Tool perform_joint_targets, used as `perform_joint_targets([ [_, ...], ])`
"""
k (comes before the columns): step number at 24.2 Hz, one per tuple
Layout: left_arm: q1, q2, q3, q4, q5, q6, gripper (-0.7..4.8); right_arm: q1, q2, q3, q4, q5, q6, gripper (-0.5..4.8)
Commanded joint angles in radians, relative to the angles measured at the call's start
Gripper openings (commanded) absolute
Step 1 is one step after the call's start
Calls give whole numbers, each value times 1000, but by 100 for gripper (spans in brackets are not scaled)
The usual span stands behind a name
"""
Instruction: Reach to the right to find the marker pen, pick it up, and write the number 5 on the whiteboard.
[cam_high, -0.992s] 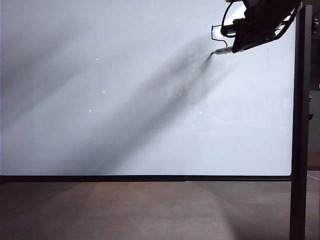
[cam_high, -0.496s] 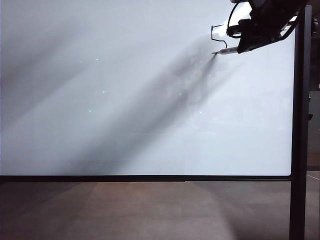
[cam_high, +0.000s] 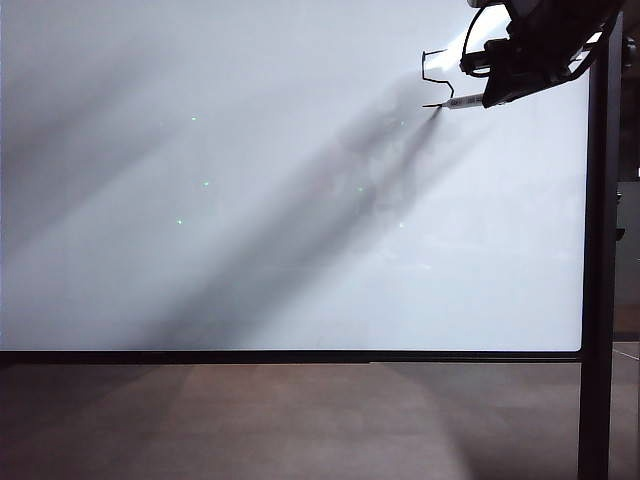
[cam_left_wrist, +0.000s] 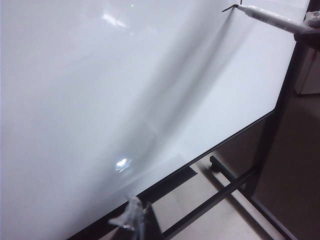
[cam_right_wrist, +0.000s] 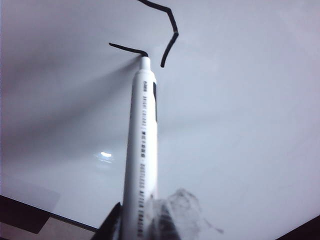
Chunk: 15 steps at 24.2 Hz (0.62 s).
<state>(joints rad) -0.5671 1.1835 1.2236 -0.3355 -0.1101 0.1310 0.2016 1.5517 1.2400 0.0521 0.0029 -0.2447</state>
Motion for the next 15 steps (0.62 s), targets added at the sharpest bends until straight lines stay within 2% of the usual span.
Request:
perform_joint_targets([
  [1, 1, -3, 4, 6, -3, 0, -5, -10, -6, 5, 2, 29, 5, -6],
  [10, 1, -3, 4, 6, -3, 0, -5, -22, -8, 5, -2, 46, 6, -6],
  [15, 1, -3, 4, 8, -3, 0, -5, -18, -24, 5, -8, -21, 11, -6],
])
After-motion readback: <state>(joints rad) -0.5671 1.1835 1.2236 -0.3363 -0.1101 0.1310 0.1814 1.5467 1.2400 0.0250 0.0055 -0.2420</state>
